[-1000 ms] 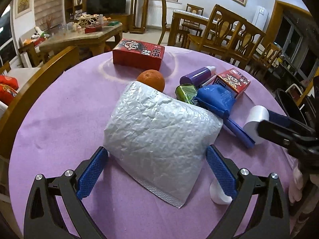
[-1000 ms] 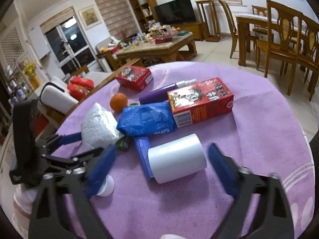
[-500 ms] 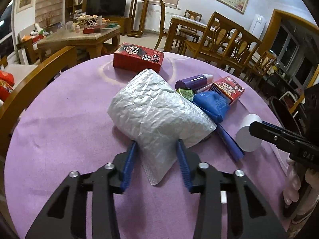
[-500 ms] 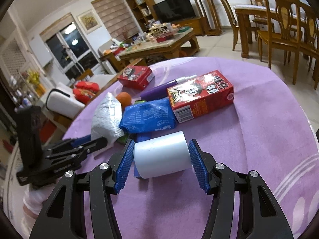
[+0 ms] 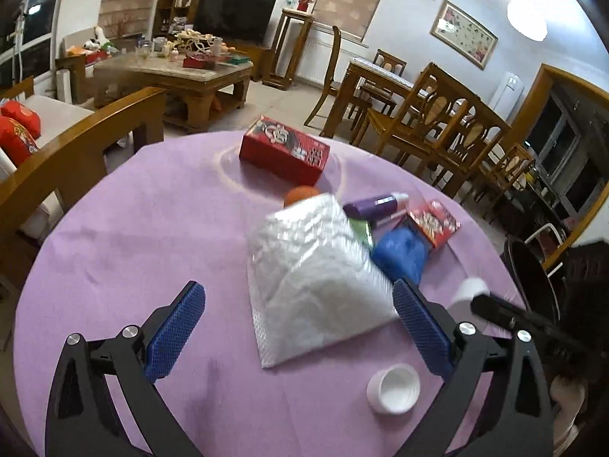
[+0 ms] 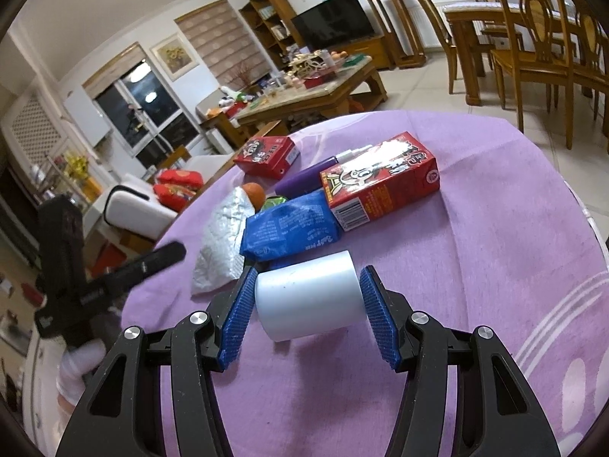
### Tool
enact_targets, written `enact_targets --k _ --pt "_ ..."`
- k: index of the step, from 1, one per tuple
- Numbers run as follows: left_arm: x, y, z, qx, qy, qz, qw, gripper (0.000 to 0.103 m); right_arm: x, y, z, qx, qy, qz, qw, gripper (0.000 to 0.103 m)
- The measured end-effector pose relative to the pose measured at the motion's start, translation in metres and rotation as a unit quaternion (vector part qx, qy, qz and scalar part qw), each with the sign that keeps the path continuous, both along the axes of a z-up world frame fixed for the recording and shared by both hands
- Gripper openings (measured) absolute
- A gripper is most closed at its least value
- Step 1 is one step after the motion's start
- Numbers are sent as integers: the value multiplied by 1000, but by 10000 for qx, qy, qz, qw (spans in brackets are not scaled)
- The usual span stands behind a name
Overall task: Collect trash
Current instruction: 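Grasp the white tape roll with right tool while left tool lifts the mailer, then carry mailer and tape roll over the bin and open both tools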
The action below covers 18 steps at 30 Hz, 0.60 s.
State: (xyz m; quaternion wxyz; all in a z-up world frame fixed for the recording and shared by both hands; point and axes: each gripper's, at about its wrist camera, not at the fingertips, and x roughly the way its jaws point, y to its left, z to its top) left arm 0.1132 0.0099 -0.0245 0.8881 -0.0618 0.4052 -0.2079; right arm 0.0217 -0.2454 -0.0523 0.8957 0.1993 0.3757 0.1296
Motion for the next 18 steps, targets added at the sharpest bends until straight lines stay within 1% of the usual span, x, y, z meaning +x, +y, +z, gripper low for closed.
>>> enact_targets --k 2,3,5,7,9,10,11,12,13,14,15,17,18 --pt "14 -8 1 242 98 142 9996 98 0 1 0 30 -1 5 10000 56" --pt "23 -12 -1 300 209 138 9992 98 -1 2 1 37 -6 11 10000 56" --pt "37 -18 -11 332 510 126 9981 98 -3 2 2 59 -33 13 10000 56" --pt "45 -26 -19 355 691 42 9970 97 -4 1 4 108 -52 10 9999 56" --pt "47 -33 -25 417 671 29 9969 98 -4 0 5 140 -58 13 9999 56" --pt "45 -33 -25 420 599 51 9973 96 -5 0 6 149 -57 20 9999 56" --pt "43 -33 -25 384 541 30 9978 89 -5 0 6 153 -60 25 9999 56" --pt "42 -31 -24 334 512 4 9981 77 -6 0 7 158 -66 37 9998 56" --pt "41 -29 -23 227 541 -25 9983 76 -6 1 7 159 -69 45 9998 56" --pt "39 -26 -22 189 541 -5 9984 71 -5 2 8 159 -73 52 9998 56" --pt "36 -23 -22 196 491 21 9986 61 -5 2 8 159 -77 62 9998 56" --pt "29 -19 -22 289 401 106 9987 56 -7 2 9 150 -94 67 9998 56" --pt "25 -15 -22 224 353 112 9991 54 -6 4 9 155 -106 65 9998 56"
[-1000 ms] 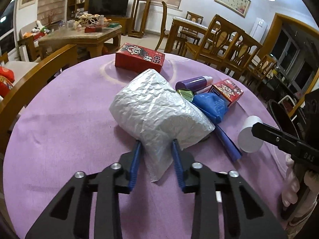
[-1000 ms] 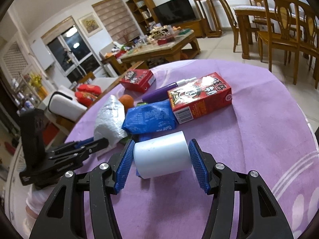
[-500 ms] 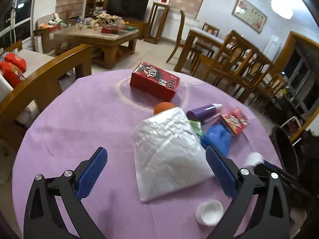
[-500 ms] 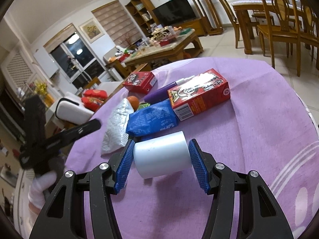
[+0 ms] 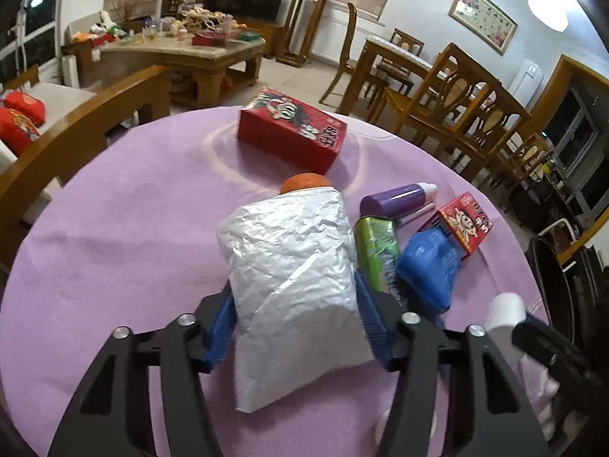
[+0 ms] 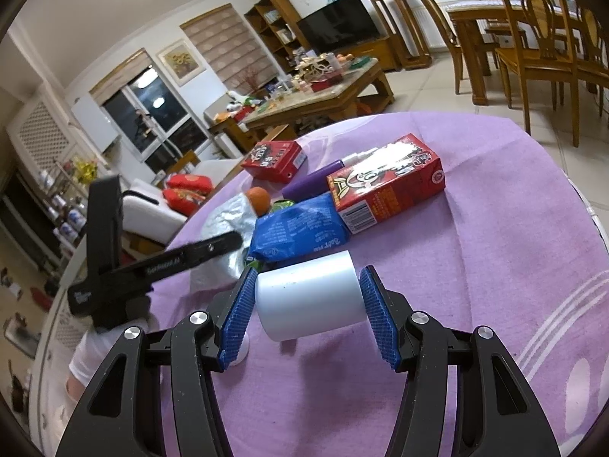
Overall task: Collect trash
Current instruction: 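Carry mailer and tape roll over the bin and open both tools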
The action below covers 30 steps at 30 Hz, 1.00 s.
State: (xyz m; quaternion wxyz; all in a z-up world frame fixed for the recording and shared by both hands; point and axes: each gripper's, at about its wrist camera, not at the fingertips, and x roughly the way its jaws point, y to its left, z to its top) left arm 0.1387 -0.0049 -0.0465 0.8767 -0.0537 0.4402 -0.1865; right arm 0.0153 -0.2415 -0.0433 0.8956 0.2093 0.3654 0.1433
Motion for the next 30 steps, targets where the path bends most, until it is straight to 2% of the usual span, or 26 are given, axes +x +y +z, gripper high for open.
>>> enact_targets --k 4,13,21,30 --pt "-18 10 9 -248 -235 31 9994 47 -2 -1 3 48 -77 -7 10000 56" --pt "-76 12 47 -625 -906 -29 9939 47 -21 -8 14 217 -435 15 9988 56" --pt "-119 -40 69 -557 -1313 -471 9886 47 -68 -34 51 305 -1061 -269 9935 56" --pt "-155 -126 84 -433 -1727 -1085 9780 47 -147 -117 97 155 -1869 -1191 9750 56"
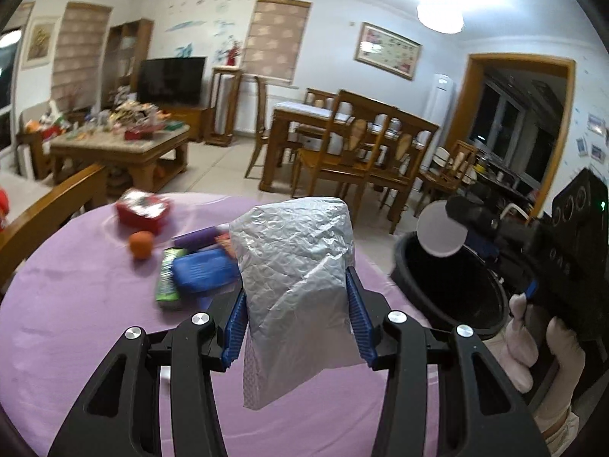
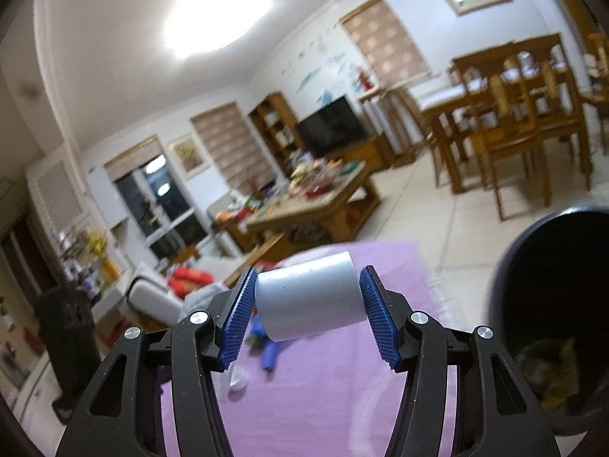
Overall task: Collect trash
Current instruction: 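Carry mailer and tape roll over the bin and open both tools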
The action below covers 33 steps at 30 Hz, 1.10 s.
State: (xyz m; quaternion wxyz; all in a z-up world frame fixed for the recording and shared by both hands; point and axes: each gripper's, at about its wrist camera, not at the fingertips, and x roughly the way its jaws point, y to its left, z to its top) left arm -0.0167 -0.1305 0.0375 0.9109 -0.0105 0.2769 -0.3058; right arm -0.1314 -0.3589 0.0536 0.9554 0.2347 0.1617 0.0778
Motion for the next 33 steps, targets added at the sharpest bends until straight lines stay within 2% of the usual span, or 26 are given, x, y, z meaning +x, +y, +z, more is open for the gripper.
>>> enact_targets --k 9,21,33 --pt "-19 -84 -2 101 -129 -703 9974 47 -62 -99 0 210 -226 -949 9950 56" --pt "-32 -182 -17 374 -158 -1453 9885 47 -113 -208 -36 700 -187 -1812 9808 56" --pt "-31 -243 -54 707 155 -1834 9804 47 -113 -254 -85 1010 171 -2161 9710 56"
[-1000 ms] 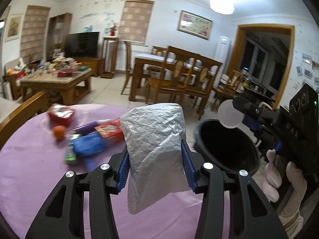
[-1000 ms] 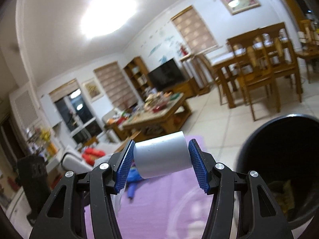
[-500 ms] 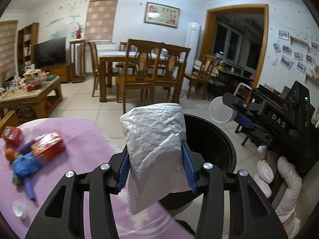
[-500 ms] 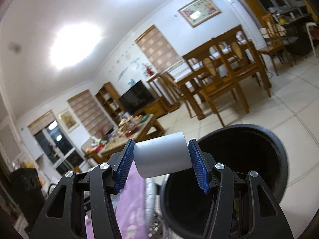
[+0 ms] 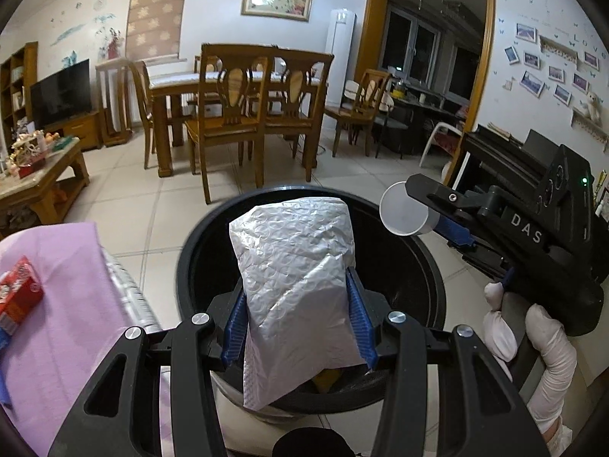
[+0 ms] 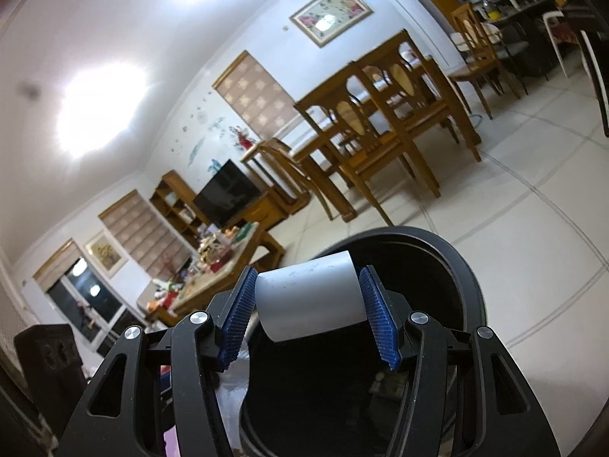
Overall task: Collect trash
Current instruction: 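Carry mailer and tape roll over the bin and open both tools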
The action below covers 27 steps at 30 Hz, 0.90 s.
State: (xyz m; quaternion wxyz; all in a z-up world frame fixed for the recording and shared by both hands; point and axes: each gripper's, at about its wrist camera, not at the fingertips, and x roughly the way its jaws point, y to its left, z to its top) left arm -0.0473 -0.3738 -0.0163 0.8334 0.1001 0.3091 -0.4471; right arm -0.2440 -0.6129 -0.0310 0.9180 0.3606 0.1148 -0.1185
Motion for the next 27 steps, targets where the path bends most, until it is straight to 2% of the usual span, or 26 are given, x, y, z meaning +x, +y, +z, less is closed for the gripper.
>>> enact_targets --k 10,20,25,26,27 --pt "5 -24 -23 389 199 -107 9990 47 16 -6 -27 144 304 -92 9994 56" --pt "5 -31 -32 548 304 -91 9980 47 28 2 -34 198 443 -58 9988 56" --pt "4 -31 -32 585 274 -47 9979 55 29 2 -35 224 442 -44 9988 57" --pt "4 -31 -33 592 268 -24 9979 59 30 3 -36 234 444 -38 9987 59" --pt "5 -31 -33 598 274 -10 9978 66 33 6 -32 241 442 -43 9987 66"
